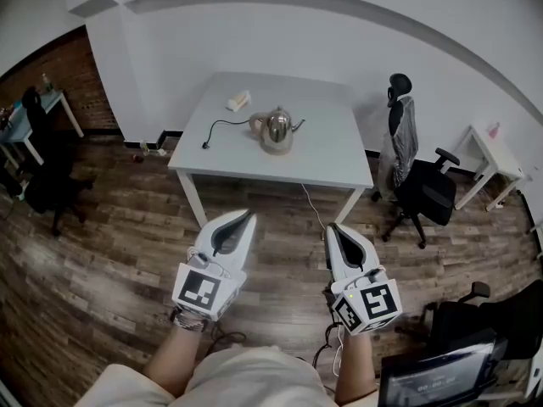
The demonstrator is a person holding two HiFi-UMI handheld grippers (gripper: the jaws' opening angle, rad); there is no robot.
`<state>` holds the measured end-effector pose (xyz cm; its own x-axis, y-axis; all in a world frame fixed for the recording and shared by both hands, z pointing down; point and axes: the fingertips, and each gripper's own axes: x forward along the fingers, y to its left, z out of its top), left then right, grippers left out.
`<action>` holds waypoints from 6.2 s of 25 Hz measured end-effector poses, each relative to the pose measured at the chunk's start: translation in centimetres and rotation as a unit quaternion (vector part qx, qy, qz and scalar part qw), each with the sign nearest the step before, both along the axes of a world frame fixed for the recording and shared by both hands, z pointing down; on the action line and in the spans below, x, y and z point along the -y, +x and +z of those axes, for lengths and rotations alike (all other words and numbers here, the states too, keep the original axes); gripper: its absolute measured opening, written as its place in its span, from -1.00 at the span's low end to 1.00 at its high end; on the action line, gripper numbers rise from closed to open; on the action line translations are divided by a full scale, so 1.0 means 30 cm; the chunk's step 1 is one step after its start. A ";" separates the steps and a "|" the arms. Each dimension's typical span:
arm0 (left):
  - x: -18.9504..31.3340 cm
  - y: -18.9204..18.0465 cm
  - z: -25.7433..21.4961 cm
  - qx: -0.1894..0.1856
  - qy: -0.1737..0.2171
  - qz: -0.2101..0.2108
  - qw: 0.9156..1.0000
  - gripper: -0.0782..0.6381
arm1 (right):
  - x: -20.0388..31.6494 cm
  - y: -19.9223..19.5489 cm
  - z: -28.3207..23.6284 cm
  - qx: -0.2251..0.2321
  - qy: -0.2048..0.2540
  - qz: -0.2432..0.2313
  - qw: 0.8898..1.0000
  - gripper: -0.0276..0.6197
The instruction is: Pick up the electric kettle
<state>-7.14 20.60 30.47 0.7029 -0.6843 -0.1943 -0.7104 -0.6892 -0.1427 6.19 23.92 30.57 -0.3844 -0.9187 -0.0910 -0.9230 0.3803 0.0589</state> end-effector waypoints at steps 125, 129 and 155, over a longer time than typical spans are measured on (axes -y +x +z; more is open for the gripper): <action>0.808 0.019 0.178 0.047 -0.081 -0.050 0.994 -0.76 | 0.730 0.091 0.071 0.011 -0.064 0.025 0.998 -0.91; 0.863 0.011 0.164 0.048 -0.078 -0.063 0.994 -0.76 | 0.784 0.106 0.066 0.021 -0.059 0.020 0.998 -0.91; 1.127 0.132 0.145 0.057 -0.078 -0.132 0.987 -0.76 | 1.118 0.305 0.064 0.029 -0.053 -0.014 0.998 -0.91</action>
<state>-3.18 -13.22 34.82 0.5071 -0.8619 -0.0023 -0.8538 -0.5019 -0.1384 15.36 -9.64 32.50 -0.4065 -0.9135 -0.0169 -0.9128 0.4068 -0.0354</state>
